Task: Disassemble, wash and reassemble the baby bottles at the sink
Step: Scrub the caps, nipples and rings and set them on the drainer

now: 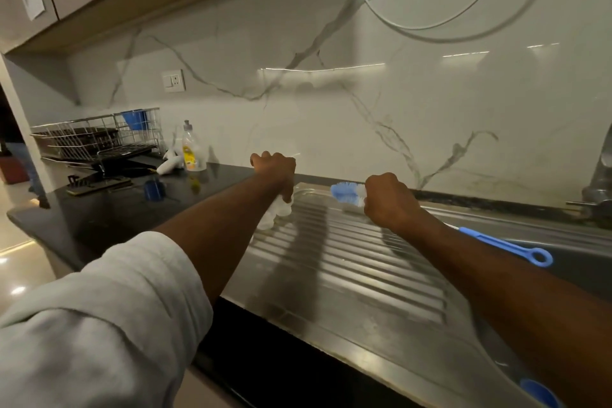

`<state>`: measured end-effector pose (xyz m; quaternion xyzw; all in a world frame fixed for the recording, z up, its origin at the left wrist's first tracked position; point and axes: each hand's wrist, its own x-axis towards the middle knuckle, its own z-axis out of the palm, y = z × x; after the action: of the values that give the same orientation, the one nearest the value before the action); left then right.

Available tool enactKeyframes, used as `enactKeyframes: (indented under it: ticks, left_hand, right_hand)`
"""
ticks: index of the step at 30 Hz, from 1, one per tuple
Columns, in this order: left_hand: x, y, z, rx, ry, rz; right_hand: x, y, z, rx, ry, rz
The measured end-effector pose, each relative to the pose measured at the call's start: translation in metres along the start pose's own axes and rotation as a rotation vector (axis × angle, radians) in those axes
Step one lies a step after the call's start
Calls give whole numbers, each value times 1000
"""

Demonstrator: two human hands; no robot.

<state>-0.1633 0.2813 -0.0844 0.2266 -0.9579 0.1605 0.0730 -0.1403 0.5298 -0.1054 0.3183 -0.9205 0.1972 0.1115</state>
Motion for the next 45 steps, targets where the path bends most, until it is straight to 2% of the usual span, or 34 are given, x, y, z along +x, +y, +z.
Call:
enactKeyframes:
  ticks: [2,9,18,22,25,28,32,34,37,40,45]
  left_hand:
    - [-2,-3,-3,-7,39,22]
    - [-34,20,-28,-67,296,158]
    - [-121,162,-62,-272,291,384]
    - [-159,237,-71,-310,316,533]
    - [-186,297,-64,-349,266,682]
    - [-202,350,-44,-317,144,770]
    - [-195,412,-17,-216,-58,857]
    - [-194,433,-8,-222,-103,899]
    - [-189,450,6,-210,-130,941]
    - [-176,454,22,-264,-157,940]
    - [-175,461,23,-435,-118,897]
  right_hand:
    - [-3,0,-3,15,8,24]
    - [-23,15,-34,-155,47,55]
    - [-129,98,-121,-275,58,177]
    - [-182,143,-142,-227,50,259]
    - [-210,194,-130,-164,4,371]
    - [-228,241,-105,-140,-67,511]
    - [-249,290,-91,-47,-203,567]
    - [-248,310,-91,51,-163,584]
    - [-240,323,-91,70,-105,596]
    - [-230,335,-85,-25,-58,580]
    - [-239,321,-92,-137,-5,694]
